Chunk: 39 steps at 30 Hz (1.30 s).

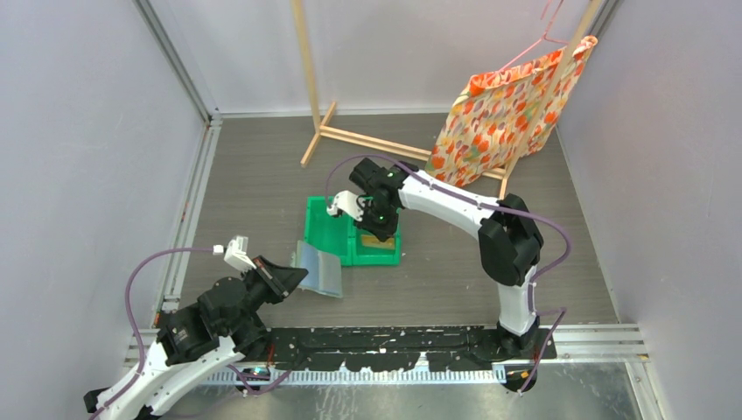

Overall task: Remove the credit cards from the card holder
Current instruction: Place the credit card in the storage box.

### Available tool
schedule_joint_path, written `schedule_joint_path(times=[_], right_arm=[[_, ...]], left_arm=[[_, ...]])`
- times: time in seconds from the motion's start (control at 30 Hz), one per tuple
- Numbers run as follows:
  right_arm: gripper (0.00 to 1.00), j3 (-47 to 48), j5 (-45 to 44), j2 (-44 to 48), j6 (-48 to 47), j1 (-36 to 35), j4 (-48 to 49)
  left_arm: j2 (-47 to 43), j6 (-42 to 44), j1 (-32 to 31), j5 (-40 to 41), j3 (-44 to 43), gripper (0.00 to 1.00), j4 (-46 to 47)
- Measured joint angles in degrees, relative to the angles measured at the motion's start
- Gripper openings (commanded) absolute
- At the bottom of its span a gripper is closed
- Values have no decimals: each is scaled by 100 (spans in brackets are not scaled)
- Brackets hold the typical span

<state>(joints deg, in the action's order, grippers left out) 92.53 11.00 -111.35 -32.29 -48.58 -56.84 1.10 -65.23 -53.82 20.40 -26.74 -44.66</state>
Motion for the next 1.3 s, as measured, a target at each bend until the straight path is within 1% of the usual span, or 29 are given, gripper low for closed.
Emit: schedule_joint_path(times=[0.23,0.6,1.23,1.27,1.3], right_arm=[[1,435,20,-168,-568,382,94],[1,1154,87,-1058,-1204,577,122],[1,1204,109,-1130,-1550,752,181],[1,1204,109,-1130,-1556,752,199],[4,1204,105,-1130,-1558,756,229]], left_arm=[[0,-2,0,-24,0,1,-2],[0,-2,0,-70,0,1,-2],[0,-4,0,-92,0,1,2],[0,-4,0,-92,0,1,2],[0,-4,0,-92,0,1,4]])
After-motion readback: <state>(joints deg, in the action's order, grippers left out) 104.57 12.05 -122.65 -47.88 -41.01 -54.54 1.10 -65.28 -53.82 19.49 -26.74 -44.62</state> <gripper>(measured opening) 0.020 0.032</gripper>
